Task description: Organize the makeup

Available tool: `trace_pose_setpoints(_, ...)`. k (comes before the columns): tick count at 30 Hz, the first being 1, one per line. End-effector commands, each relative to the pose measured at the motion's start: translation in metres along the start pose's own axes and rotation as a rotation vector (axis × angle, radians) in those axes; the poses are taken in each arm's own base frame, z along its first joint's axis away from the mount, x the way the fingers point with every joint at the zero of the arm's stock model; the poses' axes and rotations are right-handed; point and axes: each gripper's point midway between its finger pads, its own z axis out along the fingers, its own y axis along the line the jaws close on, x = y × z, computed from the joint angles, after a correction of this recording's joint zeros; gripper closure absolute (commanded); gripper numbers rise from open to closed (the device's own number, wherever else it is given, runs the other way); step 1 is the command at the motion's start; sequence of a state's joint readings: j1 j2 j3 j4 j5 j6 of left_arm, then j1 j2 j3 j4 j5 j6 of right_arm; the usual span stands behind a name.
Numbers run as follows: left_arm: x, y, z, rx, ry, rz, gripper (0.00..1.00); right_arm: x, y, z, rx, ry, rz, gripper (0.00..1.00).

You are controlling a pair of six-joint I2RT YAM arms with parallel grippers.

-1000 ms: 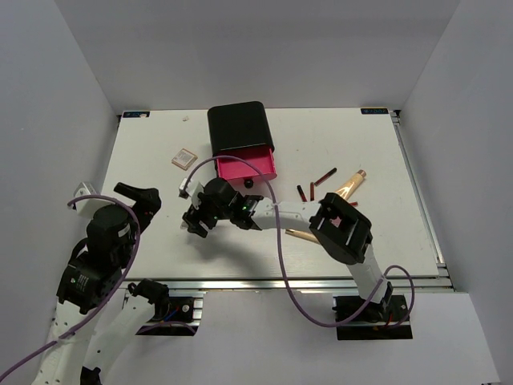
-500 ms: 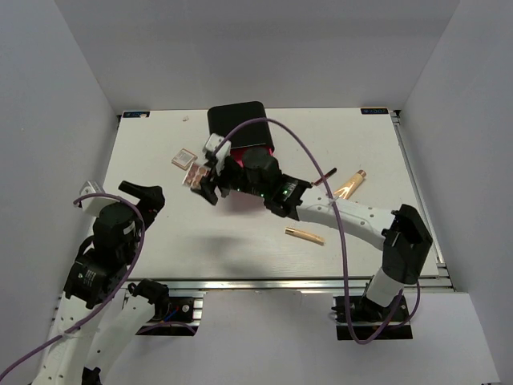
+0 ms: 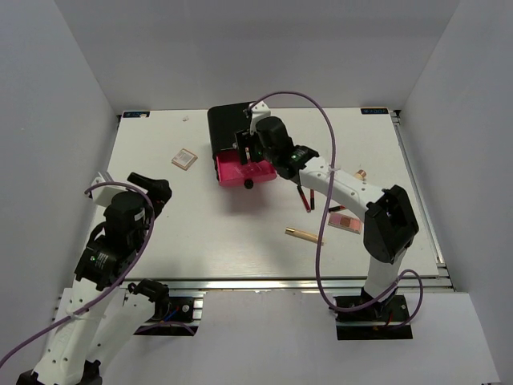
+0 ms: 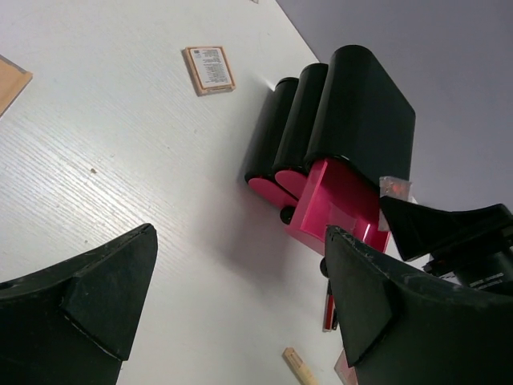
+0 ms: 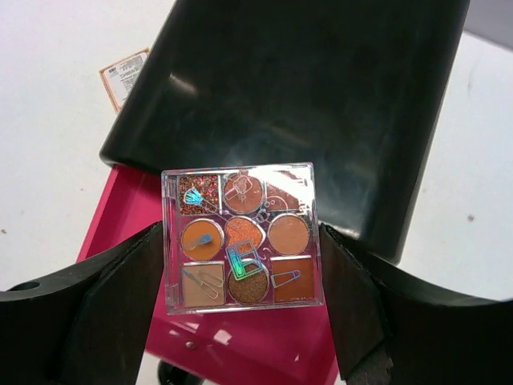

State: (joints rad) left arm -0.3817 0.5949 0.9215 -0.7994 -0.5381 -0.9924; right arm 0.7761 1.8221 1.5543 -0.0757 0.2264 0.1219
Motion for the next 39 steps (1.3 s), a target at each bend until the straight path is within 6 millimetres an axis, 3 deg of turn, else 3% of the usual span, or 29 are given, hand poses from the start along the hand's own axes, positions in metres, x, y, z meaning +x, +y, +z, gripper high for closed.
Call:
trace_pose_setpoints(1, -0.003, -0.002, 0.002, 0.007, -0.022, -0.045, 0.06, -0.022, 0.004, -0.018, 0.03, -0.037, 0.101, 1.0)
trace_pose_setpoints(5, -0.001, 0.001, 0.002, 0.003, -0.025, -0.073, 0.07, -0.015, -0.001, -0.027, 0.065, -0.029, 0.126, 0.98)
trace_pose_setpoints(8, 0.0, 0.004, 0.001, 0.002, -0.029, -0.093, 0.08, -0.005, -0.006, -0.031, 0.085, -0.015, 0.127, 0.85)
trace_pose_setpoints(9, 0.002, 0.006, 0.002, -0.003, -0.028, -0.095, 0.08, -0.002, -0.006, -0.032, 0.084, -0.007, 0.128, 0.79)
trace_pose_setpoints(10, 0.002, 0.007, 0.003, -0.006, -0.028, -0.099, 0.08, -0.001, -0.005, -0.033, 0.08, -0.005, 0.128, 0.62)
trace_pose_setpoints(12, 0.003, 0.011, 0.005, -0.028, -0.031, -0.103, 0.08, 0.006, -0.006, -0.032, 0.079, 0.0, 0.115, 0.47)
trace_pose_setpoints(13, 0.006, 0.013, 0.007, -0.047, -0.024, -0.096, 0.08, 0.007, -0.005, -0.032, 0.077, -0.004, 0.109, 0.34)
trace_pose_setpoints(17, 0.012, 0.015, 0.018, -0.116, 0.005, -0.049, 0.08, 0.012, -0.003, -0.03, 0.052, -0.006, 0.076, 0.14)
trace_pose_setpoints(24, 0.014, 0.015, 0.034, -0.258, 0.042, 0.068, 0.12, 0.009, 0.006, -0.038, -0.01, -0.017, 0.076, 0.11)
trace_pose_setpoints(27, 0.013, 0.023, 0.039, -0.333, 0.057, 0.087, 0.44, -0.008, 0.016, -0.052, -0.117, -0.052, 0.059, 0.14)
trace_pose_setpoints(28, 0.018, 0.027, 0.039, -0.352, 0.085, 0.077, 0.66, -0.027, 0.011, -0.063, -0.163, -0.124, 0.015, 0.17)
trace_pose_setpoints(29, 0.018, 0.037, 0.043, -0.389, 0.089, 0.059, 0.73, -0.031, 0.033, -0.077, -0.348, -0.142, -0.027, 0.21)
trace_pose_setpoints(30, 0.021, 0.044, 0.046, -0.406, 0.105, 0.044, 0.78, -0.037, 0.038, -0.088, -0.434, -0.177, -0.062, 0.32)
trace_pose_setpoints(31, 0.022, 0.048, 0.049, -0.412, 0.116, 0.018, 0.8, -0.052, 0.026, -0.103, -0.472, -0.248, -0.108, 0.37)
trace_pose_setpoints(32, 0.023, 0.058, 0.054, -0.436, 0.14, -0.035, 0.79, -0.05, 0.031, -0.111, -0.547, -0.277, -0.13, 0.4)
trace_pose_setpoints(34, 0.031, 0.079, 0.063, -0.481, 0.17, -0.09, 0.61, -0.057, 0.02, -0.12, -0.545, -0.322, -0.163, 0.44)
trace_pose_setpoints(35, 0.029, 0.093, 0.068, -0.516, 0.181, -0.152, 0.36, -0.054, 0.014, -0.119, -0.523, -0.325, -0.185, 0.44)
trace_pose_setpoints(37, 0.035, 0.121, 0.08, -0.595, 0.215, -0.193, 0.19, -0.051, 0.003, -0.118, -0.49, -0.314, -0.192, 0.33)
trace_pose_setpoints(38, 0.027, 0.14, 0.084, -0.648, 0.201, -0.244, 0.13, -0.046, -0.002, -0.117, -0.479, -0.301, -0.196, 0.29)
trace_pose_setpoints(39, 0.031, 0.146, 0.088, -0.658, 0.231, -0.274, 0.06, -0.039, -0.006, -0.118, -0.47, -0.279, -0.188, 0.24)
